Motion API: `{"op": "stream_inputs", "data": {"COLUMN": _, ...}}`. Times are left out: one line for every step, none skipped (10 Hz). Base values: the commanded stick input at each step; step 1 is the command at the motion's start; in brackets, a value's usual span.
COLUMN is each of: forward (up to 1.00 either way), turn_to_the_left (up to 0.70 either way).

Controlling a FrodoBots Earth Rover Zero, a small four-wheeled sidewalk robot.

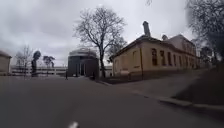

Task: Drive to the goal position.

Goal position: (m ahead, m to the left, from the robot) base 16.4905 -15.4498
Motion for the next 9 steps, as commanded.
{"op": "stream_inputs", "data": {"forward": 1.0, "turn_to_the_left": 0.0}}
{"op": "stream_inputs", "data": {"forward": 1.0, "turn_to_the_left": 0.0}}
{"op": "stream_inputs", "data": {"forward": 1.0, "turn_to_the_left": -0.11}}
{"op": "stream_inputs", "data": {"forward": 1.0, "turn_to_the_left": -0.34}}
{"op": "stream_inputs", "data": {"forward": 1.0, "turn_to_the_left": -0.4}}
{"op": "stream_inputs", "data": {"forward": 1.0, "turn_to_the_left": -0.4}}
{"op": "stream_inputs", "data": {"forward": 1.0, "turn_to_the_left": -0.4}}
{"op": "stream_inputs", "data": {"forward": 1.0, "turn_to_the_left": -0.4}}
{"op": "stream_inputs", "data": {"forward": 1.0, "turn_to_the_left": -0.4}}
